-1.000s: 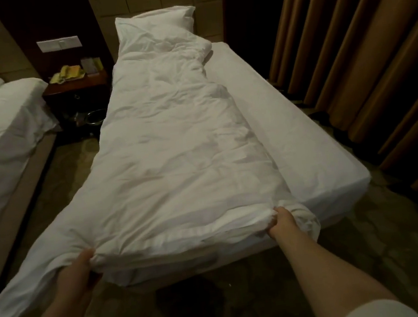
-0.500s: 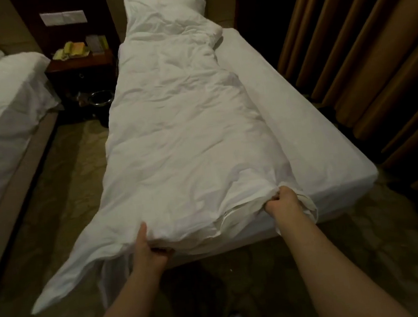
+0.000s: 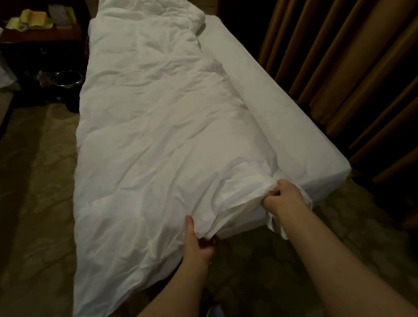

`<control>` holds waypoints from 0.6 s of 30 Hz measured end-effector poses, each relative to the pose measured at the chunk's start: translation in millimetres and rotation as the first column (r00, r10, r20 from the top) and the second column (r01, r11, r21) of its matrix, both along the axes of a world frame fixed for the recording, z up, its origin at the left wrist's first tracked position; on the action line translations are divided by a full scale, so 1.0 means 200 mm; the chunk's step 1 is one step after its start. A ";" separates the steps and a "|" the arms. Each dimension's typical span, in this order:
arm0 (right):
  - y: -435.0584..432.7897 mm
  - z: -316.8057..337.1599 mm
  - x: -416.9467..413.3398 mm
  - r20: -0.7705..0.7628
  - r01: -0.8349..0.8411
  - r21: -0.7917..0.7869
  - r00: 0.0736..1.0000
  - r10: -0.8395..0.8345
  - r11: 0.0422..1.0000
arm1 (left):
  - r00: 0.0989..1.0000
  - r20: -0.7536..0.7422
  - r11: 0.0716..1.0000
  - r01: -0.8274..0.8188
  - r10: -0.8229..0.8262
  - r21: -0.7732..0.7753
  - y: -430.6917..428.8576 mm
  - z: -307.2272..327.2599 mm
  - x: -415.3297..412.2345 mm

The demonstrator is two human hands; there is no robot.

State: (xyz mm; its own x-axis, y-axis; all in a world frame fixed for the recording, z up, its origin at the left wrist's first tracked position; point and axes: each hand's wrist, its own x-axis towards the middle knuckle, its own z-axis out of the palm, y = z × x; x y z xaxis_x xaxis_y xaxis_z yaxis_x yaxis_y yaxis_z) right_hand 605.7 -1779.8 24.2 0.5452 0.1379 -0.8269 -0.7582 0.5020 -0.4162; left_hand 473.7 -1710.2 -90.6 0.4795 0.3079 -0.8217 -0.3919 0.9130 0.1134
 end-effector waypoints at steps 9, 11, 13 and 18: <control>-0.04 -0.07 0.04 0.013 -0.090 -0.006 0.996 0.090 0.996 | 0.997 0.011 0.997 0.071 -0.071 -0.018 0.00 -0.16 -0.02; -0.07 -0.10 0.06 0.038 -0.097 -0.029 0.994 0.098 0.995 | 0.999 0.031 0.999 0.040 -0.041 0.037 0.02 -0.17 -0.01; -0.10 -0.13 0.08 0.043 -0.073 -0.063 0.996 0.075 0.995 | 1.000 -0.007 0.999 -0.026 0.026 0.047 0.09 -0.19 -0.01; -0.19 -0.30 0.15 0.044 -0.080 -0.250 0.995 0.093 0.965 | 0.979 -0.177 0.885 0.168 -0.099 0.433 0.10 -0.21 -0.09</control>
